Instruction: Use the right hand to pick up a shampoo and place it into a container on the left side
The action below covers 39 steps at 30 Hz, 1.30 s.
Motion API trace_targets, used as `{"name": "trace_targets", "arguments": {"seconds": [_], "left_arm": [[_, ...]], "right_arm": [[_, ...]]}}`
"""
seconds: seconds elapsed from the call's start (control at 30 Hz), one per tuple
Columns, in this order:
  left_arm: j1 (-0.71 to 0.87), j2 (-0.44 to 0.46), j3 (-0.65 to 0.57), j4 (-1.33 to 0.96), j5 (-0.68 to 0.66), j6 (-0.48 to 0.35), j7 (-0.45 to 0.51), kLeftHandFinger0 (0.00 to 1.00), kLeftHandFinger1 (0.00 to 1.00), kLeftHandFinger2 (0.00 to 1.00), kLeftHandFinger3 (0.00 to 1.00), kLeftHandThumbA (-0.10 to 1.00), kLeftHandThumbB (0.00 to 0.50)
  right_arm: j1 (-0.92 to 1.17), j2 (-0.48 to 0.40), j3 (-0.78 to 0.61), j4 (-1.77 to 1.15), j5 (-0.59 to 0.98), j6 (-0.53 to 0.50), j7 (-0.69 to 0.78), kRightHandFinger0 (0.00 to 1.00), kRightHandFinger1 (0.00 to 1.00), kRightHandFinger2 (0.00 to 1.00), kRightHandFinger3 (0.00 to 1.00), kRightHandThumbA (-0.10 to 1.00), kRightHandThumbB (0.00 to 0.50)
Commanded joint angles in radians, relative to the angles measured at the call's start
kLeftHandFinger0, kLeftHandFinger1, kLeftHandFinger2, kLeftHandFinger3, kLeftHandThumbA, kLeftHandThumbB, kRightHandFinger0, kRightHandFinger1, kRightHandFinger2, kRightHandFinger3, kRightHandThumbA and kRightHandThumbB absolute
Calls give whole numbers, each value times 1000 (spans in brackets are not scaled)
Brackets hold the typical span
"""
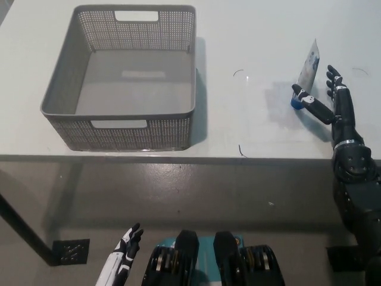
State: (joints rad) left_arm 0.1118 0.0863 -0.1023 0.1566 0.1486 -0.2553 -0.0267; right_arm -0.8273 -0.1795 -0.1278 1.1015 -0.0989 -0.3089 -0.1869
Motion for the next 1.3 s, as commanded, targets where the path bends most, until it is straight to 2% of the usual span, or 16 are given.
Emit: {"name": "trace_targets", "arguments": {"seconds": [0.0,0.1,0.3,0.37,0.5,0.57,0.7,0.97,1.03,1.17,1.2,1.27], "left_arm": [[-16,10,-4,-30,-5,-21,-13,1000,1000,1000,1000,1000,240],[-14,10,-5,-33,-4,-17,-16,1000,1000,1000,1000,1000,247],[-17,14,-6,-37,-1,-17,-22,1000,1000,1000,1000,1000,222],[-19,15,-6,-38,0,-16,-24,1000,1000,1000,1000,1000,230],[-22,16,-6,-39,5,-12,-23,1000,1000,1000,1000,1000,231],[-23,18,-7,-39,10,-16,-22,1000,1000,1000,1000,1000,221],[-29,21,-9,-28,8,-21,-25,1000,1000,1000,1000,1000,237],[-35,22,-13,-31,6,-16,-31,1000,1000,1000,1000,1000,225],[-32,20,-14,-33,9,-13,-30,1000,1000,1000,1000,1000,221],[-27,20,-14,-48,5,-1,-35,1000,1000,1000,1000,1000,211],[-28,18,-14,-45,4,-2,-34,1000,1000,1000,1000,1000,220],[-26,18,-15,-50,4,0,-35,1000,1000,1000,1000,1000,231]], "right_arm": [[-91,-26,12,25,7,-76,-23,1000,1000,1000,1000,920,394],[-97,-26,32,42,-12,-70,-39,1000,1000,1000,1000,959,387],[-122,-17,50,84,-7,-83,-52,1000,1000,1000,1000,950,391],[-128,-11,56,90,-9,-84,-57,1000,1000,1000,1000,947,368],[-140,-4,69,95,-9,-78,-52,1000,1000,1000,1000,952,362],[-150,5,68,99,0,-81,-51,1000,1000,1000,1000,913,347],[-170,10,81,112,-10,-75,-65,1000,1000,1000,1000,921,368],[-216,21,95,152,0,-62,-58,1000,1000,1000,1000,946,389],[-224,24,107,164,-11,-62,-68,1000,1000,1000,1000,962,418],[-231,31,105,172,2,-63,-57,1000,1000,1000,1000,937,420],[-231,31,106,174,0,-67,-59,1000,1000,1000,1000,929,407],[-235,32,109,183,-3,-62,-64,1000,1000,1000,1000,938,422]]}}
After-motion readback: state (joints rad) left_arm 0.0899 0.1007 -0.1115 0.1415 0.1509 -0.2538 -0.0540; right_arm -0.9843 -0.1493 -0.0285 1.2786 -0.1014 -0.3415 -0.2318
